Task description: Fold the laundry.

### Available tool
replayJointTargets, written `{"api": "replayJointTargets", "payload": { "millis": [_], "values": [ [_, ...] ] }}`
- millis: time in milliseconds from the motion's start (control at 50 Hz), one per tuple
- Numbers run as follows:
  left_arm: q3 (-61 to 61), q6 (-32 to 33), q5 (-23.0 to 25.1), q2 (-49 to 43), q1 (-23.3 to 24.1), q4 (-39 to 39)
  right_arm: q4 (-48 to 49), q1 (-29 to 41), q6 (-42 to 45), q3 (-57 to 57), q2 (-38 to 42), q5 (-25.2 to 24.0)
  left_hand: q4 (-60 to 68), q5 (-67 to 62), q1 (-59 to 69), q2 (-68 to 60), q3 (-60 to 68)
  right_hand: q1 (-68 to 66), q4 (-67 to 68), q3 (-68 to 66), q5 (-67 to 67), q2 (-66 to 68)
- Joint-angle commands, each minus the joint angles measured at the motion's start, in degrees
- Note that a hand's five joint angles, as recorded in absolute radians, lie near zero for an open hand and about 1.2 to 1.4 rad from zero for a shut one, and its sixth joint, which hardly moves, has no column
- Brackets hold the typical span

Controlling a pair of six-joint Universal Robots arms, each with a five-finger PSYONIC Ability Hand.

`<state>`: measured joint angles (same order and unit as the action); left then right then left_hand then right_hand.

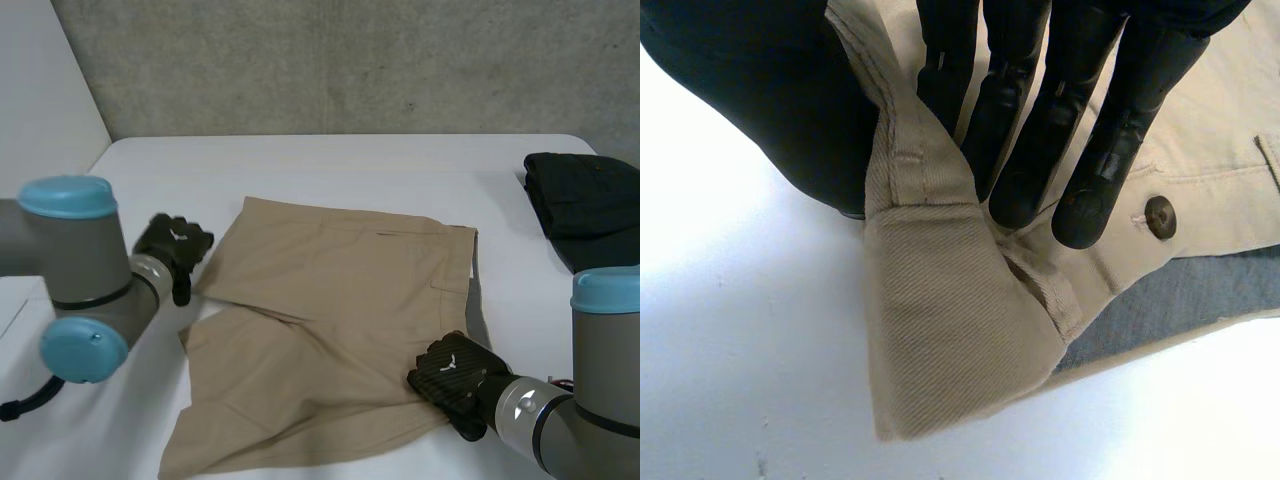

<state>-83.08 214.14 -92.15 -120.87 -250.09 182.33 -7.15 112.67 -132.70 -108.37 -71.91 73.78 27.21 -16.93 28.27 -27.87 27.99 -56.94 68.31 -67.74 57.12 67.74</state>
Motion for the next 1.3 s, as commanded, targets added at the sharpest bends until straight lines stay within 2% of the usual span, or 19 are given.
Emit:
{"api": "replayJointTargets", "payload": {
  "millis": [20,140,260,360,400,500,620,740,940,1020,1180,1300],
  "values": [
    [-9.6,-7.6,0.8,14.7,-0.1,-0.1,0.1,-0.1,-1.3,0.1,-1.0,0.0,2.0,-2.3,0.9,-1.3,1.2,-23.1,11.7,-12.3,12.9,12.3],
    [-21.5,-8.9,1.6,24.8,1.4,-1.2,0.1,-0.3,-5.9,0.9,-1.2,-0.3,2.2,-2.5,1.1,-1.5,1.4,-23.1,11.7,-12.3,12.9,12.3],
    [-32.3,-10.2,3.4,31.8,7.5,-8.4,0.6,-0.3,-8.7,1.8,-1.5,-0.3,3.5,-3.8,2.5,-2.9,2.7,-23.1,11.7,-12.3,12.9,12.3],
    [-35.7,-15.2,3.3,35.3,10.7,-13.8,1.5,-0.9,-9.2,1.8,-1.5,-0.1,8.7,-9.0,7.7,-8.1,7.9,-23.1,11.7,-12.3,12.9,12.3],
    [-36.8,-18.1,3.6,37.2,12.2,-14.7,1.5,-0.9,-9.2,1.8,-1.6,-0.1,14.9,-15.2,13.9,-14.3,14.1,-23.1,11.7,-12.3,12.9,12.3],
    [-39.1,-20.1,3.3,39.9,14.7,-14.6,1.5,-0.9,-9.2,1.7,-1.6,-0.1,16.7,-16.9,15.6,-16.0,15.9,-23.1,11.7,-12.3,12.9,12.3],
    [-40.3,-20.1,3.2,38.3,15.2,-11.8,1.6,-0.9,-9.2,1.4,-1.7,-0.1,16.0,-16.3,14.9,-15.3,15.2,-23.1,11.7,-12.3,12.9,12.3],
    [-41.0,-20.1,2.6,32.8,14.7,-6.6,2.0,-0.9,-9.3,1.3,-2.4,-0.1,15.5,-15.7,14.4,-14.8,14.7,-23.1,11.7,-12.3,12.9,12.3],
    [-40.4,-19.7,0.4,27.4,14.5,0.0,2.3,-1.0,-10.0,1.4,-2.4,-0.1,8.6,-8.9,7.5,-7.9,7.8,-23.1,11.7,-12.3,12.9,12.3],
    [-40.4,-17.4,0.1,26.0,14.5,2.3,2.6,-1.0,-10.0,1.3,-2.4,-0.1,7.1,-7.3,6.0,-6.4,6.3,-23.1,11.7,-12.3,12.9,12.3],
    [-40.8,-12.3,-3.3,25.1,14.5,7.1,2.8,-1.0,-10.0,1.3,-2.4,-0.1,6.6,-6.8,5.5,-5.9,5.8,-23.1,11.7,-12.3,12.9,12.3],
    [-41.1,-10.0,-3.6,23.8,14.5,9.3,3.7,-1.1,-10.0,1.3,-2.3,0.0,7.4,-7.7,6.3,-6.7,6.6,-23.1,11.7,-12.3,12.9,12.3]
  ]
}}
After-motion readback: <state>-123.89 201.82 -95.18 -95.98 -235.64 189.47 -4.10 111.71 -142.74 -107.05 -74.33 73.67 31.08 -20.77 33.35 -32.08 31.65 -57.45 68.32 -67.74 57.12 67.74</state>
